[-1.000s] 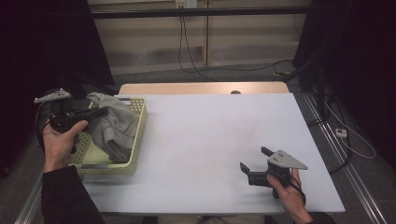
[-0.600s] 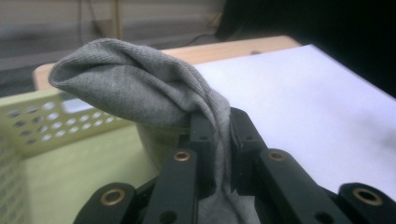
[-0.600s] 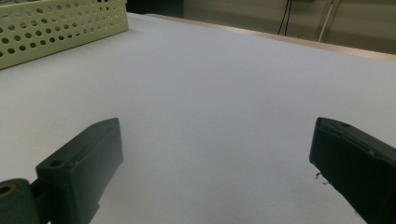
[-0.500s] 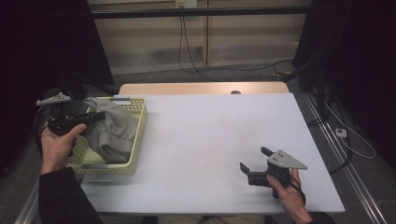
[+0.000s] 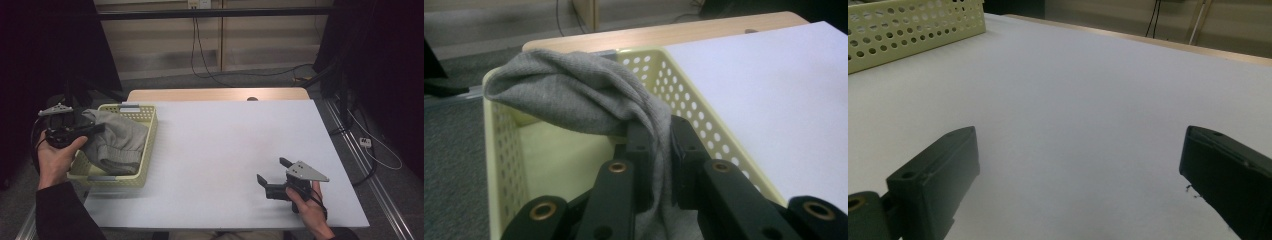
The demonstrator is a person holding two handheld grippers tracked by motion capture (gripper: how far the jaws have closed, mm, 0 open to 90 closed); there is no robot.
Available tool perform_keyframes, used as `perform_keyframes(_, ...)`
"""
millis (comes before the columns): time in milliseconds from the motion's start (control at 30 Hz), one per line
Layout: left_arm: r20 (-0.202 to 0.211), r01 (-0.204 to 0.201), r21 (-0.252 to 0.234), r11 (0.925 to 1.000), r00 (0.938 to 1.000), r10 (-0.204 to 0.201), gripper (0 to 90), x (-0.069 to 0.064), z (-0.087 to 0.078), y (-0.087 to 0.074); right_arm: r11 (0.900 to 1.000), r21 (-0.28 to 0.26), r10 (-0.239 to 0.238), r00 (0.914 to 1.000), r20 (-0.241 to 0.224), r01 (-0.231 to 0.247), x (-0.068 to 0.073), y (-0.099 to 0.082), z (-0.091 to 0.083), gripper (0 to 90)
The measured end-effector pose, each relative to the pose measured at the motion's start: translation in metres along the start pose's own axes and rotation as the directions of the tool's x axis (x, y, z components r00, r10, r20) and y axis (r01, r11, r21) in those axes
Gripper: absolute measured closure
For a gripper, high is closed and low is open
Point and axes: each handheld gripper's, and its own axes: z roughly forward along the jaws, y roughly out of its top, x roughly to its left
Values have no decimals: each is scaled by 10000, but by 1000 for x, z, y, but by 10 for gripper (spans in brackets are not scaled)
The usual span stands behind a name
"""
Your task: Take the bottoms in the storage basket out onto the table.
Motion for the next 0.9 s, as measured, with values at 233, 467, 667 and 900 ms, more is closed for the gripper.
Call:
perform_keyframes(233,-120,192,174,9997,9997,-190,815,7,4,-5,10000,37,8,10000,2,-8,0,0,0,26)
perform_keyframes(467,-137,261,340,9991,9996,-257,815,10,12,-8,10000,50,-15,10000,6,15,0,0,1,26)
perform_keyframes(667,-364,505,201,9985,9981,-497,814,16,17,-11,10000,75,-17,10000,-18,17,0,0,1,26)
perform_keyframes(900,-658,638,255,9976,9959,-620,815,24,24,-17,10000,89,-9,10000,-22,9,0,0,1,26)
